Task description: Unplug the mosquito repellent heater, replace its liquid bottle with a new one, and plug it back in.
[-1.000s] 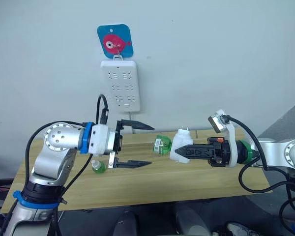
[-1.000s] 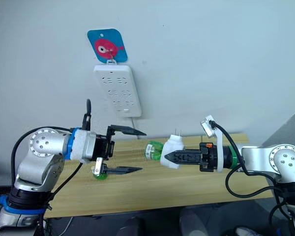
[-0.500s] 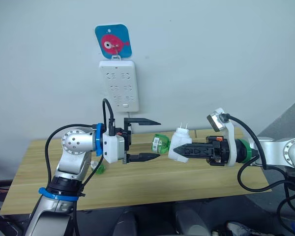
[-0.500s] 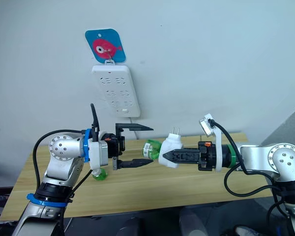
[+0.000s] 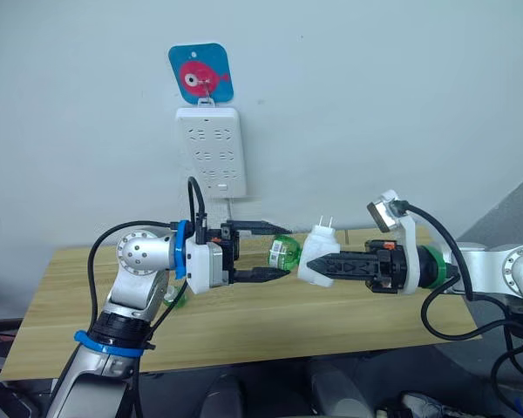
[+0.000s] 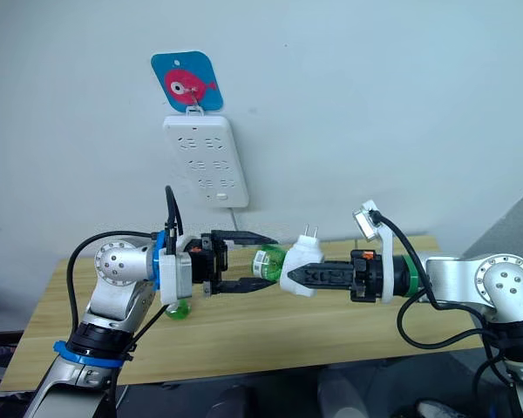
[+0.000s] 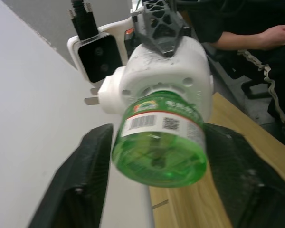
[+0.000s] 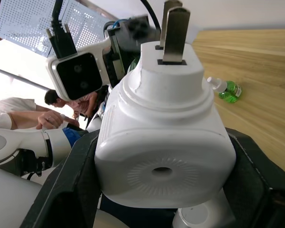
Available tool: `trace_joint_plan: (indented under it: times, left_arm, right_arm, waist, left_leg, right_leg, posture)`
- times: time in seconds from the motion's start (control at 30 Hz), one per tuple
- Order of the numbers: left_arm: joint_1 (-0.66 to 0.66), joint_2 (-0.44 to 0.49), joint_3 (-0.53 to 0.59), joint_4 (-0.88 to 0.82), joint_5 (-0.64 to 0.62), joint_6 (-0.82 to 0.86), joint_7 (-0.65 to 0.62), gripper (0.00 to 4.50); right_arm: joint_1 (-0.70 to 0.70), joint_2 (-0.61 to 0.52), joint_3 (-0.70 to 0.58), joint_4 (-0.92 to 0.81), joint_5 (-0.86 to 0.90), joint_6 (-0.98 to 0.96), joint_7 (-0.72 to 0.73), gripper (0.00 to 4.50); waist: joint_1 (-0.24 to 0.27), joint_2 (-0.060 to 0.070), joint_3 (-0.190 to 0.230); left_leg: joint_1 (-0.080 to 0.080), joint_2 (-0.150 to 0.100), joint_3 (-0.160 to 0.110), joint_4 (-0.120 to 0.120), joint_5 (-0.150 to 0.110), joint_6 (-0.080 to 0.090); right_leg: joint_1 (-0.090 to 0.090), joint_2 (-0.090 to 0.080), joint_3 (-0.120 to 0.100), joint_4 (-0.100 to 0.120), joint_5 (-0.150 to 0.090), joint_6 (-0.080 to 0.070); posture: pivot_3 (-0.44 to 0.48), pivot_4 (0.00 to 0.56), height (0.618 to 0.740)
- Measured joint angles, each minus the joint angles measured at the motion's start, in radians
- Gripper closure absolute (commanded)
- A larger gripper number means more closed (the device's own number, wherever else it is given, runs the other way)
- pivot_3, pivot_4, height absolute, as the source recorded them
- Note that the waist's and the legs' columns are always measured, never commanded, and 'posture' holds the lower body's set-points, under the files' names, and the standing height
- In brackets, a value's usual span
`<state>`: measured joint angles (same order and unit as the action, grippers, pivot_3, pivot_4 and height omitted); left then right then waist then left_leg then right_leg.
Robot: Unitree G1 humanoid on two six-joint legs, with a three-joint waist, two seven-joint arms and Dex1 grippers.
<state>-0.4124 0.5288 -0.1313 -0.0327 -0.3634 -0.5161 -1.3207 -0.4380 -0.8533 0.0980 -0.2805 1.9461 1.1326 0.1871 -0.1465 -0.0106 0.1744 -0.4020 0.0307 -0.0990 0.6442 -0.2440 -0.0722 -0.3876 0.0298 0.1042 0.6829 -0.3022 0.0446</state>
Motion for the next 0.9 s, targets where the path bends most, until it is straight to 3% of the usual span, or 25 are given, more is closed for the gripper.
trace_joint_plan:
  times: [0.17,0.2,0.4,0.5,0.67,0.9]
  left_arm:
    - [0.001,0.052,-0.011,-0.058,-0.061,0.119,-0.023,2.15]
    - [0.000,0.082,-0.019,-0.091,-0.090,0.203,-0.022,2.15]
    - [-0.191,0.331,-0.085,-0.250,-0.436,1.107,0.061,2.15]
    - [-0.275,0.373,-0.101,-0.235,-0.557,1.385,0.048,2.15]
    - [-0.351,0.358,-0.096,-0.184,-0.652,1.627,0.072,2.15]
    - [-0.338,0.340,-0.073,-0.185,-0.667,1.677,0.099,2.15]
  right_arm:
    - [0.000,0.000,0.001,-0.016,0.004,0.008,0.003,1.46]
    - [0.000,0.000,0.001,-0.021,0.005,0.011,0.004,1.46]
    - [-0.017,0.000,0.006,-0.029,0.009,0.013,0.014,1.46]
    - [-0.021,-0.001,0.021,-0.042,0.011,0.019,0.031,1.46]
    - [-0.025,-0.003,0.023,-0.051,0.012,0.015,0.049,1.46]
    - [-0.021,-0.010,0.023,-0.056,0.011,0.011,0.049,1.46]
  waist:
    - [-0.002,0.000,0.000]
    - [-0.003,0.000,0.000]
    - [-0.008,-0.001,0.001]
    - [-0.015,-0.001,0.001]
    - [-0.017,-0.001,0.001]
    - [-0.016,-0.001,0.001]
  left_leg:
    - [0.000,0.000,0.000,0.000,0.000,0.000]
    - [0.000,0.000,-0.001,0.000,0.000,0.000]
    - [0.000,0.000,-0.003,0.000,0.000,0.000]
    - [0.000,0.000,-0.003,-0.001,0.000,0.000]
    - [0.000,0.000,-0.003,-0.001,0.000,0.000]
    - [0.000,0.000,-0.003,-0.001,0.000,0.000]
  right_leg:
    - [0.000,0.000,0.000,0.000,0.000,0.000]
    - [0.000,0.000,0.000,0.000,0.000,0.000]
    - [0.000,0.000,-0.003,0.002,0.000,0.000]
    - [0.000,0.001,-0.003,0.002,-0.001,0.000]
    - [0.000,0.001,-0.003,0.001,-0.001,0.000]
    - [-0.001,0.001,-0.003,0.001,-0.001,0.000]
  posture:
    - [-0.185,0.130,0.740]
    - [-0.181,0.131,0.740]
    - [-0.168,0.133,0.740]
    - [-0.166,0.133,0.740]
    - [-0.170,0.132,0.740]
    - [-0.170,0.132,0.740]
